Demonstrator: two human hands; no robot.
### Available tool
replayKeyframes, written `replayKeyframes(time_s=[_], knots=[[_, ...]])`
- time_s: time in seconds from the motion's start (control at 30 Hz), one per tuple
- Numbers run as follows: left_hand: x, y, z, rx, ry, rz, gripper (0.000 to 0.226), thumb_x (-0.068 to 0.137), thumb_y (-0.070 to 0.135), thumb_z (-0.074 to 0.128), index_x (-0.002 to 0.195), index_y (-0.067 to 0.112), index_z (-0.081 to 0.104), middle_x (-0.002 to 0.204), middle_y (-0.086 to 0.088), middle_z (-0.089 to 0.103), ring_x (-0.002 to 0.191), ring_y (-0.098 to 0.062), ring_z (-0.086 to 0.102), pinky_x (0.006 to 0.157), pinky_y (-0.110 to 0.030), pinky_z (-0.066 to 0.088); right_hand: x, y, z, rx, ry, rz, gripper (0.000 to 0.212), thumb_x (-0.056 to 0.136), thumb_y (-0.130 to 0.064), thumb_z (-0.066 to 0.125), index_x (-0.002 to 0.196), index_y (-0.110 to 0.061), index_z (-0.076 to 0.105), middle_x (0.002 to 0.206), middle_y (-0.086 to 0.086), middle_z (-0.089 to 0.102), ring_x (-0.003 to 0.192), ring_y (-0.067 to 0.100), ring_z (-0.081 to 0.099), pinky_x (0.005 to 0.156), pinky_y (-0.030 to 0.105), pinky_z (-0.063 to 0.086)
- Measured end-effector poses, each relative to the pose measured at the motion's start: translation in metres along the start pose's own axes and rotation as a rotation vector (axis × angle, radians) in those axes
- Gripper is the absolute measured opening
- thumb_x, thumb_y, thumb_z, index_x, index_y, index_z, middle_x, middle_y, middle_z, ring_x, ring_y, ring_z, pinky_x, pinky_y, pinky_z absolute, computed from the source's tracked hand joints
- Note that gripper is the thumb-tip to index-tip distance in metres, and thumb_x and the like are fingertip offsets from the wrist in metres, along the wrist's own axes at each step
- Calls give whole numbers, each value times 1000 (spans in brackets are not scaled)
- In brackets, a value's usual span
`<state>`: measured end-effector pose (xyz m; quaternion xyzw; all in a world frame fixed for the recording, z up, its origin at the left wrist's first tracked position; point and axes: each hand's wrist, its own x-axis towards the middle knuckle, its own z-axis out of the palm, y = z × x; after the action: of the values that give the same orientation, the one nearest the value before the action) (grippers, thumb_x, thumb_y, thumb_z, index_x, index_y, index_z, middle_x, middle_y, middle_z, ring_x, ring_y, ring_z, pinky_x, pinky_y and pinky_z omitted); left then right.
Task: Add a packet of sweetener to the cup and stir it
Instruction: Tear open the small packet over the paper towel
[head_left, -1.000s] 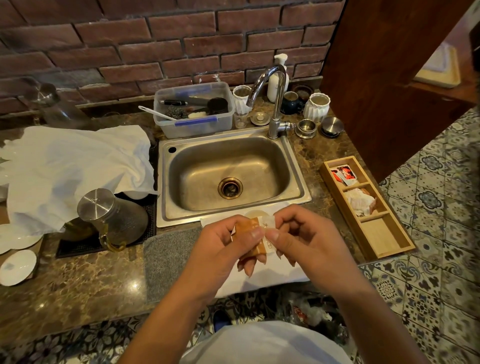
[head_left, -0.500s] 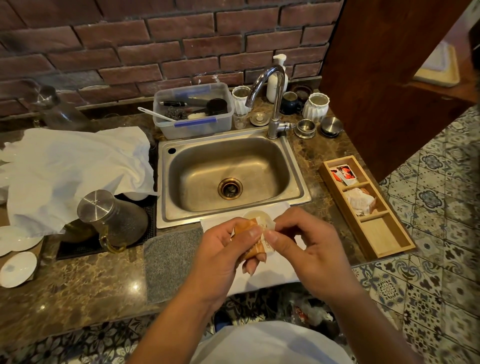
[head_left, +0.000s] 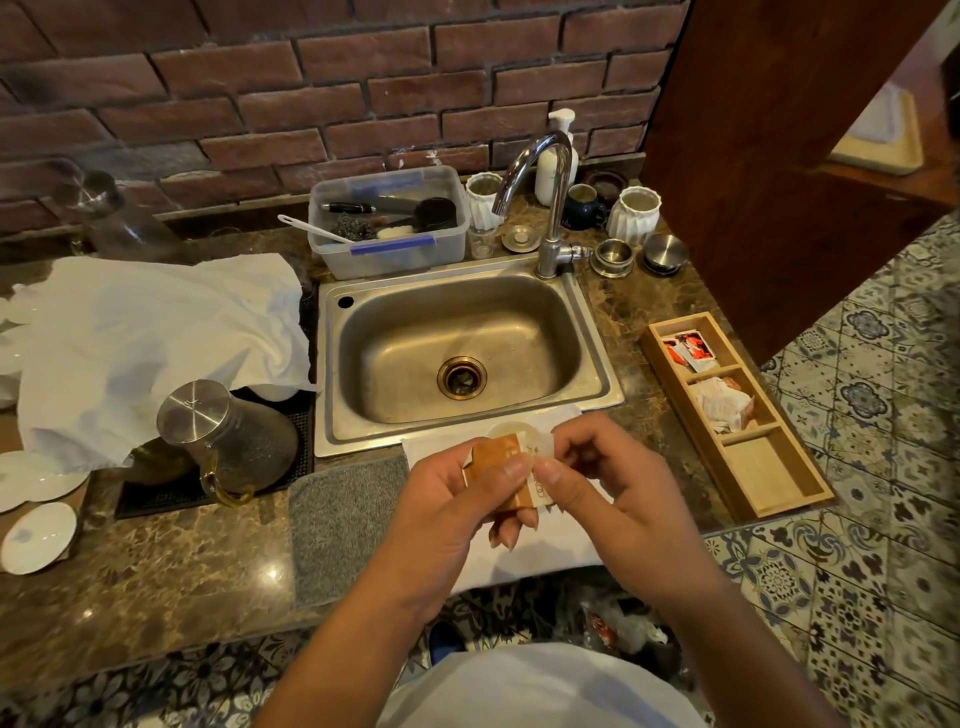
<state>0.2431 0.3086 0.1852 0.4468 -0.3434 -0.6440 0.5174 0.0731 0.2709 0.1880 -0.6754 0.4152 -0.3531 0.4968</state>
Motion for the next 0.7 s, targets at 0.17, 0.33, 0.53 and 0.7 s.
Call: replayKeyframes(time_s=[0.17, 0.33, 0.53, 0.7], knots=[[1, 0, -3, 36, 26, 4, 13, 81, 35, 71, 80, 22, 75, 64, -12, 66, 48, -16, 50, 45, -20, 41, 0, 1, -2, 28, -37, 4, 15, 91, -39, 63, 100, -28, 66, 89, -6, 69, 85, 21, 66, 74, 42, 58], [2, 1, 0, 72, 46, 13, 14, 89, 25, 66, 79, 24, 77, 63, -10, 67, 51, -19, 48, 45, -20, 40, 1, 3, -2, 23, 4, -8, 10, 90, -38, 64, 97, -30, 66, 90, -8, 68, 86, 20, 65, 74, 38, 57], [2, 1, 2, 61, 42, 7, 16, 89, 23, 64, 80, 25, 77, 64, -10, 68, 48, -14, 48, 46, -20, 40, 3, 6, -2, -62, 55, -86, 13, 91, -32, 66, 95, -20, 69, 93, -10, 64, 89, 21, 62, 73, 29, 54], [2, -2, 5, 2, 65, 0, 15, 89, 23, 66, 78, 22, 75, 64, -11, 66, 45, -12, 46, 46, -18, 40, 3, 8, 0, -118, 94, -129, 14, 92, -31, 66, 94, -18, 69, 95, -12, 62, 90, 19, 60, 74, 21, 50]])
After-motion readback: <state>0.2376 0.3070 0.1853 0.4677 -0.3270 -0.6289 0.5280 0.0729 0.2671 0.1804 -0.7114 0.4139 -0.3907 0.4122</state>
